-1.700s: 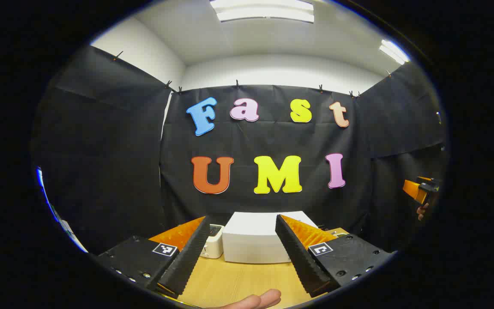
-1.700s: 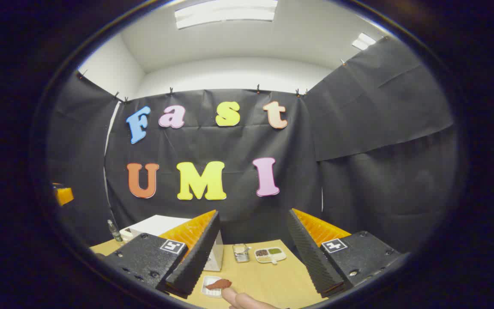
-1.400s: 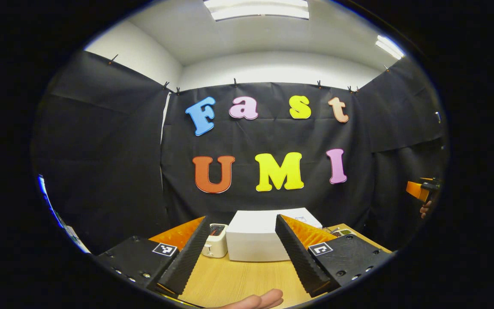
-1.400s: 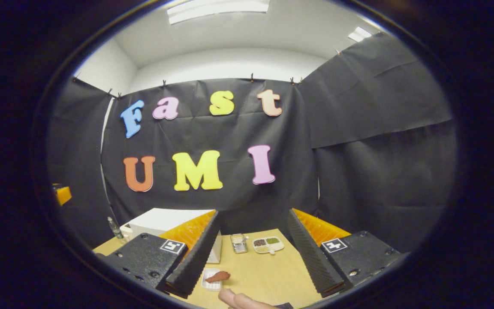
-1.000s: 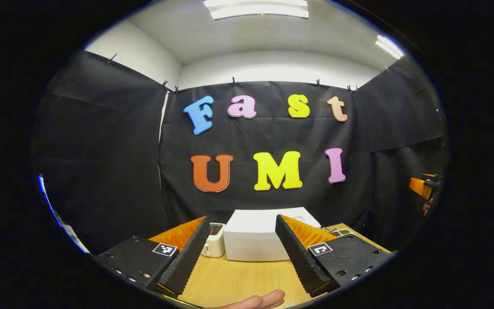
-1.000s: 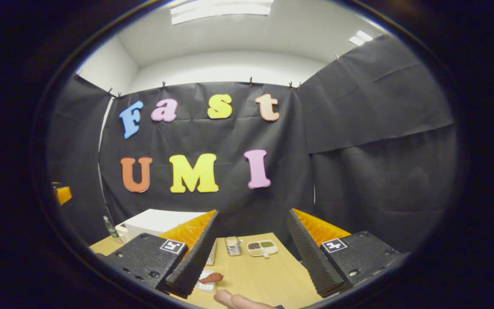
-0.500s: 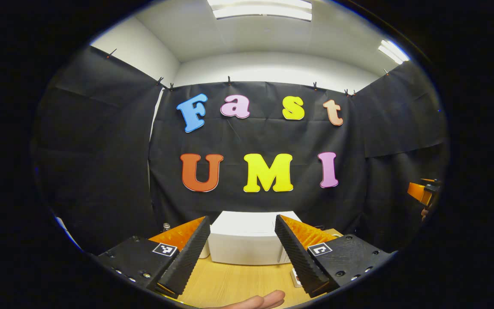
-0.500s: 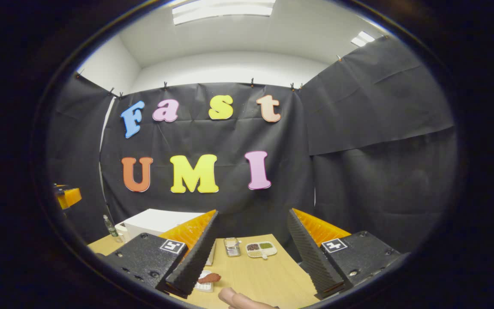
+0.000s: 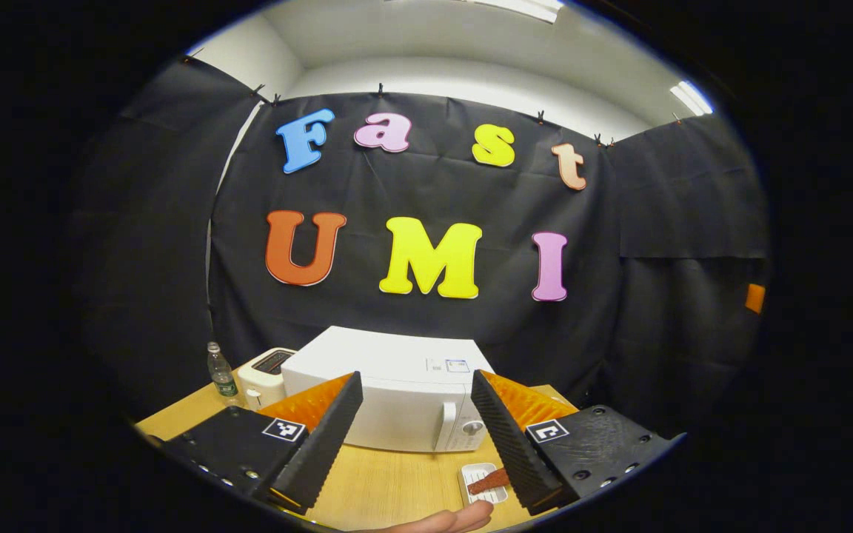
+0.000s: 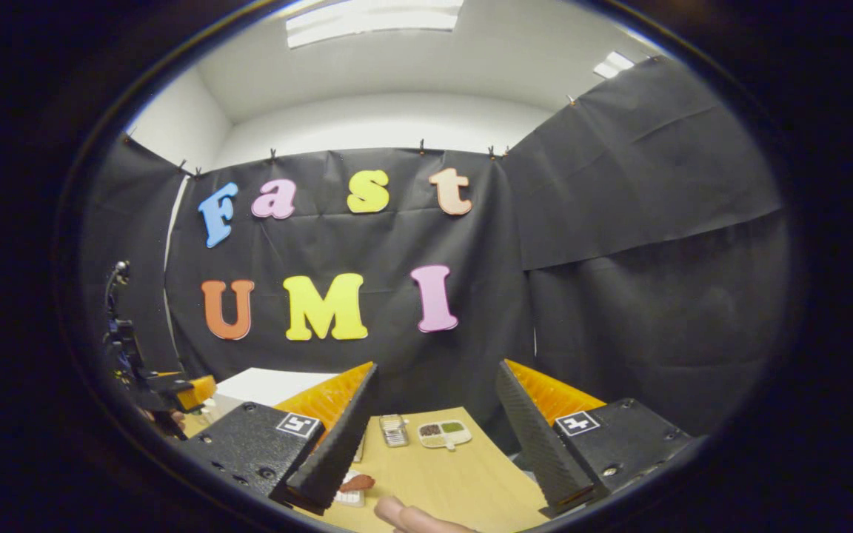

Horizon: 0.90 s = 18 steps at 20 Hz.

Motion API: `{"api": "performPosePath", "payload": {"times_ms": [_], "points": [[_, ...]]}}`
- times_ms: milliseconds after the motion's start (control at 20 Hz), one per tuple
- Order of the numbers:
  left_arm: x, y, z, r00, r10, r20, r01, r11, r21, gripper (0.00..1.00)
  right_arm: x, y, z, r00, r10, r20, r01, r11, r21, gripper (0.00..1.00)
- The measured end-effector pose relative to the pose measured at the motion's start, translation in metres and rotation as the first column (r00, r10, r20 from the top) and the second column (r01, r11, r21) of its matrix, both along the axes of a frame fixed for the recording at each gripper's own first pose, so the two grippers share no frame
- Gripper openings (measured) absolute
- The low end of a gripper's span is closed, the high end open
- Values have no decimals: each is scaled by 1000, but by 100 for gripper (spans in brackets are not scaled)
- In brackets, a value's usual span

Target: Open the microwave oven with the left hand, put the food in, and close the microwave oven.

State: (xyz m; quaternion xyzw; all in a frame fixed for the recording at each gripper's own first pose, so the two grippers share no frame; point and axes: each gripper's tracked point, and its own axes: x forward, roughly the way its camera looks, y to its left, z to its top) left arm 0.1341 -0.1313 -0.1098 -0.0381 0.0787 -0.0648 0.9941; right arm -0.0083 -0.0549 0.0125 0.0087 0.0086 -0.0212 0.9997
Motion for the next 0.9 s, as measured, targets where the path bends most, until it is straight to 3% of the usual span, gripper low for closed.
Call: {"api": "performPosePath", "payload": {"times_ms": [50,150,200,300,350,450,500,550,600,650,700,750,800,900], "points": [[12,-6,-10,1000,-1,5,1,1000,22,93,-1,1,1,1000,10,1,-10,1000,-2,90],[34,-18,-37,1000,-6,0,7,998,66,92,-3,0,1,1000,23,3,-23,1000,-13,90],[42,-26,-53,1000,-11,-8,11,997,79,92,-6,0,2,1000,28,9,-28,999,-19,100],[57,-39,-82,999,-25,-26,28,994,105,92,-9,-3,4,999,34,19,-34,999,-29,100],[62,-46,-96,999,-33,-39,37,994,103,93,-10,-5,4,999,37,20,-36,999,-32,90],[70,-66,-125,994,-75,-75,80,994,71,93,-13,-8,2,999,44,23,-43,999,-31,90],[72,-73,-137,993,-86,-80,91,994,63,93,-14,-11,0,999,43,20,-42,999,-32,100],[76,-76,-147,993,-84,-81,90,994,69,93,-14,-14,-1,999,43,14,-42,998,-36,100],[81,-78,-157,994,-82,-78,88,993,81,92,-16,-16,-3,999,45,9,-44,998,-42,90],[86,-81,-166,994,-78,-73,85,992,98,93,-17,-19,-2,999,46,11,-46,998,-47,90],[92,-82,-176,995,-72,-68,80,991,107,93,-19,-21,1,999,45,18,-44,998,-54,100],[96,-88,-186,994,-79,-80,87,991,106,93,-21,-24,3,999,44,27,-42,997,-63,100],[99,-93,-195,992,-80,-96,90,991,101,93,-24,-26,6,998,44,39,-41,997,-70,90],[106,-91,-201,995,-60,-85,70,991,115,93,-27,-31,10,997,42,66,-37,997,-73,90]]}}
